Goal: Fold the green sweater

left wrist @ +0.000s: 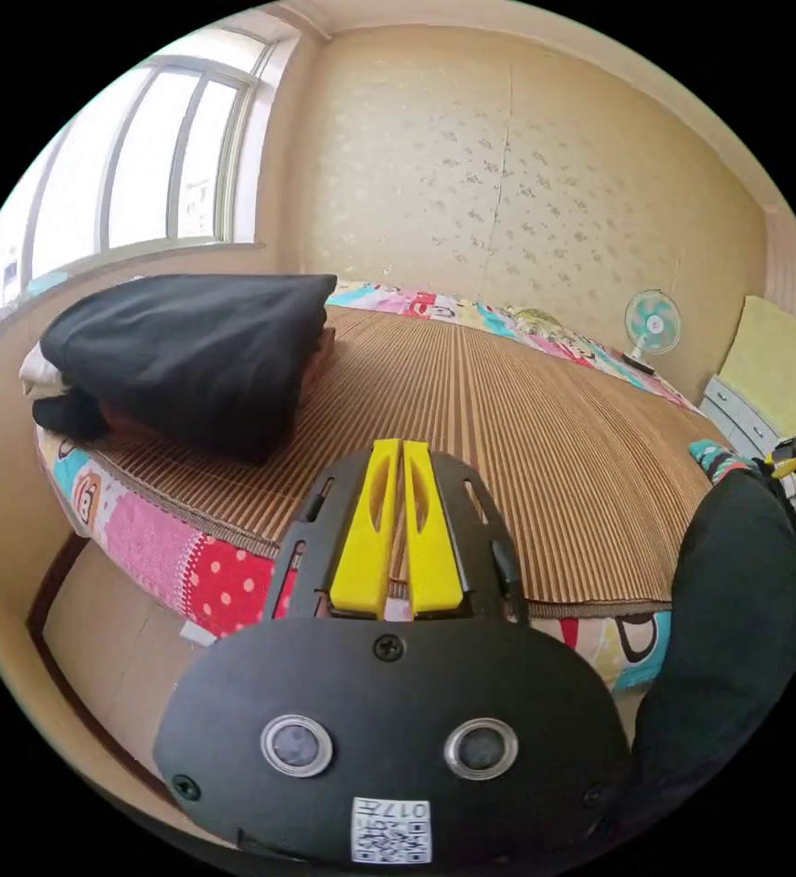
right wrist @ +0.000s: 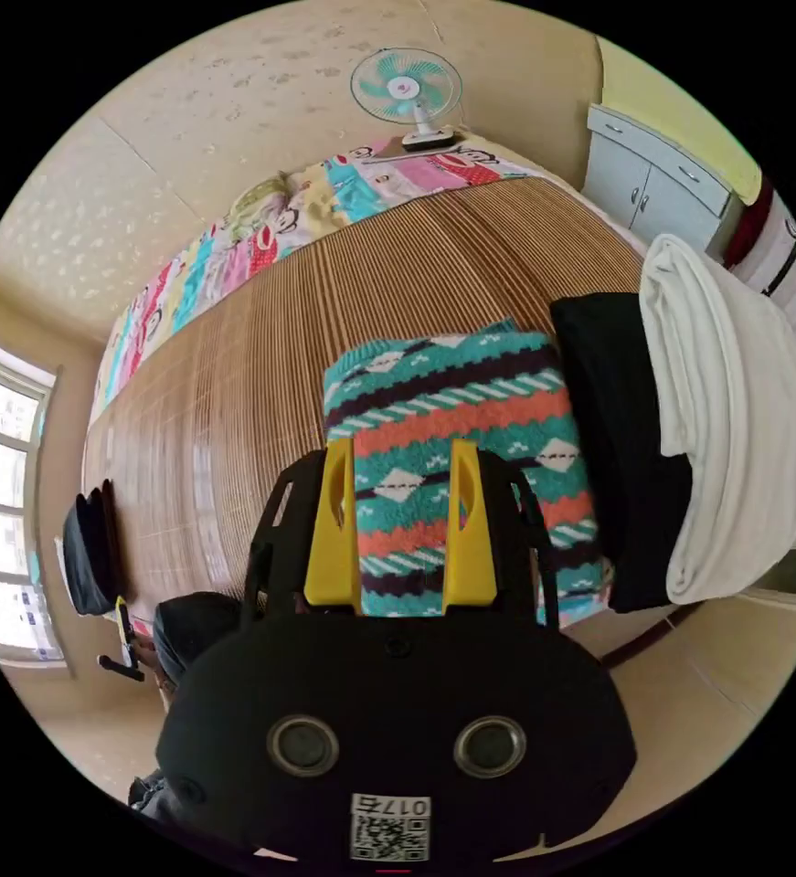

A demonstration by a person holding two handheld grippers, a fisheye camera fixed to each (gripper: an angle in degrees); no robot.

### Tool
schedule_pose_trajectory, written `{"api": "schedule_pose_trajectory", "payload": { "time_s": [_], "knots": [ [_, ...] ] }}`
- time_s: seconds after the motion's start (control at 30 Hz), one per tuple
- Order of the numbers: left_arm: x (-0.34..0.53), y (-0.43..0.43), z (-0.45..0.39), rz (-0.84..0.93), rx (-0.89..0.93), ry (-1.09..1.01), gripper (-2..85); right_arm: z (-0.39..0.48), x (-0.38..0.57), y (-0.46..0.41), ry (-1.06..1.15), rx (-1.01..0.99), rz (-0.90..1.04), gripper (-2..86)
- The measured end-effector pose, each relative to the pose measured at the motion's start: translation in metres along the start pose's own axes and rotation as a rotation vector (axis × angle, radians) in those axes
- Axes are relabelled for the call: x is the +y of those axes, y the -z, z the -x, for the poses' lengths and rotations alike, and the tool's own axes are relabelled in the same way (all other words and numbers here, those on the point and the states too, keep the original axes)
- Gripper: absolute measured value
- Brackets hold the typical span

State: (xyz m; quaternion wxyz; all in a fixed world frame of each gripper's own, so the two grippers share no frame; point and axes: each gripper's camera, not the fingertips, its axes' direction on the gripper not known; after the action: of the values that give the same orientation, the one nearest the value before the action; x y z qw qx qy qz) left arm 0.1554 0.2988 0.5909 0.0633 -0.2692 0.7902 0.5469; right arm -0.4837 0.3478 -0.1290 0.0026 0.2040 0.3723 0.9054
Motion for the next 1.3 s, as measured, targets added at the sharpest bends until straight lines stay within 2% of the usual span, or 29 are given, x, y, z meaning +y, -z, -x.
{"api": "schedule_pose_trajectory", "payload": {
  "time_s": [0.1, 0.23, 0.33, 0.47, 0.67, 0.7, 0.73, 0.8, 0.93, 1.0, 1.13, 1.3],
  "knots": [
    [0.012, -0.038, 0.001, 0.148, 0.048, 0.075, -0.6, -0.006, 0.017, -0.035, -0.072, 0.112, 0.219, 13.1],
    [0.025, -0.036, -0.007, 0.100, 0.034, 0.063, -0.7, -0.016, 0.052, -0.025, -0.232, -0.046, 0.073, 10.9],
    [0.034, -0.032, -0.015, 0.101, 0.030, 0.039, -0.9, -0.011, 0.070, -0.007, -0.231, -0.077, 0.025, 5.5],
    [0.043, -0.027, -0.015, 0.120, 0.059, 0.063, -1.0, 0.007, 0.085, 0.023, -0.247, -0.072, -0.014, 3.5],
    [0.053, -0.021, -0.003, 0.134, 0.127, 0.122, -1.0, 0.084, 0.094, 0.094, -0.092, 0.187, -0.084, 1.6],
    [0.054, -0.019, 0.000, 0.141, 0.145, 0.134, -1.0, 0.105, 0.098, 0.115, -0.026, 0.209, -0.142, 1.1],
    [0.055, -0.019, 0.001, 0.145, 0.156, 0.138, -1.0, 0.129, 0.104, 0.144, 0.054, 0.168, -0.238, 0.9],
    [0.058, -0.014, 0.007, 0.144, 0.196, 0.163, -1.0, 0.163, 0.105, 0.183, 0.113, 0.107, -0.295, 0.6],
    [0.056, -0.020, 0.014, 0.144, 0.221, 0.170, -0.9, 0.247, 0.115, 0.256, 0.373, -0.048, -0.314, 0.4],
    [0.051, -0.028, 0.019, 0.163, 0.220, 0.157, -0.7, 0.265, 0.123, 0.278, 0.433, -0.116, -0.293, 0.4],
    [0.050, -0.030, 0.033, 0.167, 0.269, 0.198, -0.6, 0.263, 0.151, 0.289, 0.537, -0.219, -0.181, 0.5],
    [0.048, -0.033, 0.047, 0.166, 0.296, 0.216, -0.6, 0.206, 0.195, 0.261, 0.623, 0.063, -0.188, 1.3]
  ]
}}
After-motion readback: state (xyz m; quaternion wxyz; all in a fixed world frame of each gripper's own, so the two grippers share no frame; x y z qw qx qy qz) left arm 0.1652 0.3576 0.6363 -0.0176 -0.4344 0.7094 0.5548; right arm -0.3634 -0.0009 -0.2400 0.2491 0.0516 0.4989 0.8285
